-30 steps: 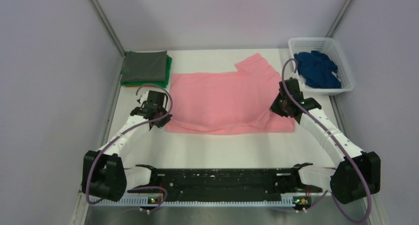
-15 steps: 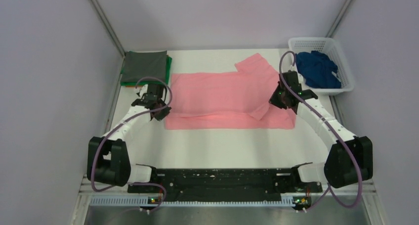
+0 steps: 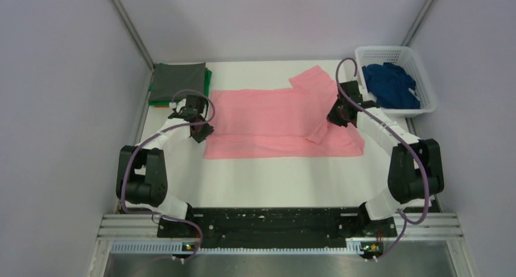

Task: Fold and stack the t-shirts
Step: Fold the flattened tshirt in 1/3 of the way

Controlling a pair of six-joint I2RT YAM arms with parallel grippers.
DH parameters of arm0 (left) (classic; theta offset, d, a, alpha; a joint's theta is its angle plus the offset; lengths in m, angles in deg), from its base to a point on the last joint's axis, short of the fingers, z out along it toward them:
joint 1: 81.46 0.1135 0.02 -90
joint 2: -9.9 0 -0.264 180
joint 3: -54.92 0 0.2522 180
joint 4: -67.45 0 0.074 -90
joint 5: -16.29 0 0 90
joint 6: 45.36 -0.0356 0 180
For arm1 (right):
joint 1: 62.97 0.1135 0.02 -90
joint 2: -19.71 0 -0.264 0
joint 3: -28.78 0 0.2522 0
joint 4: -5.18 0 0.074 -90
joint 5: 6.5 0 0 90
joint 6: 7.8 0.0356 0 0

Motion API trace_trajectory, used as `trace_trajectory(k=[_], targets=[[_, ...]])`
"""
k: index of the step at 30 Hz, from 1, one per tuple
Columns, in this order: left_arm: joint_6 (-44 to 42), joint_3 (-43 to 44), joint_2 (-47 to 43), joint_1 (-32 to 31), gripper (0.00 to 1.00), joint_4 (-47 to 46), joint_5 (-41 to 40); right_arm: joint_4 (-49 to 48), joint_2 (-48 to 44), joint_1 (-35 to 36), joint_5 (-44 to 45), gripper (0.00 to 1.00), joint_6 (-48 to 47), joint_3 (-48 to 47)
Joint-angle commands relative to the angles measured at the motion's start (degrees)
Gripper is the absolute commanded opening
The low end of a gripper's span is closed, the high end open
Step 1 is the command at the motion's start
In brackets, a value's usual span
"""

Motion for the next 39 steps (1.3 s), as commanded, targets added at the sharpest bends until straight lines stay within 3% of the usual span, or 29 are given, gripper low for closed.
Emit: trace_trajectory(k=[1, 3, 4, 5, 7, 8, 12, 17, 21, 26, 39], targets=[[-0.6, 3.9, 2.3, 0.7, 0.46, -2.7, -1.1, -8.1, 7.2, -2.1, 0.0, 0.1, 3.6, -5.4], [-0.4, 5.0, 1.8, 0.9, 0.66, -2.4, -1.6, -9.5, 12.1, -3.3, -2.3, 0.17, 6.2, -10.1], [-0.4, 5.7, 1.2, 0.9, 0.87, -1.9, -1.7, -9.3, 14.4, -3.5, -3.9, 0.3, 6.5, -12.9], [-0.7, 6.4, 0.4, 1.0, 0.97, -1.2, -1.7, -8.0, 16.1, -3.6, -4.9, 0.43, 6.3, -15.9], [-1.6, 7.4, -1.3, 1.0, 0.99, 0.3, -1.4, -5.1, 18.0, -3.4, -6.4, 0.79, 4.7, -19.9], [-2.4, 7.9, -2.1, 1.0, 0.99, 1.3, -0.8, -3.6, 17.9, -3.4, -6.6, 0.85, 3.5, -20.3], [-4.1, 7.6, -3.8, 0.9, 0.99, 4.0, 4.1, -4.8, 10.9, -3.3, -8.1, 0.87, 0.8, -10.3], [-5.6, 1.4, -5.2, 0.2, 0.99, -0.9, 15.6, -9.9, 3.8, -2.9, -16.6, 0.88, -2.1, 4.8], [-5.1, -3.3, -8.6, -1.2, 0.99, -2.4, 15.2, -13.4, 3.4, -1.5, -19.4, 0.88, -3.6, 9.3], [-4.4, -9.6, -12.4, -1.3, 0.99, -6.9, 17.4, -16.5, 5.6, 0.6, -19.5, 0.88, -3.2, 9.4], [-4.5, -11.2, -12.7, -1.3, 0.99, -5.8, 16.0, -19.4, 13.1, 3.0, -17.1, 0.88, -2.8, -0.3]])
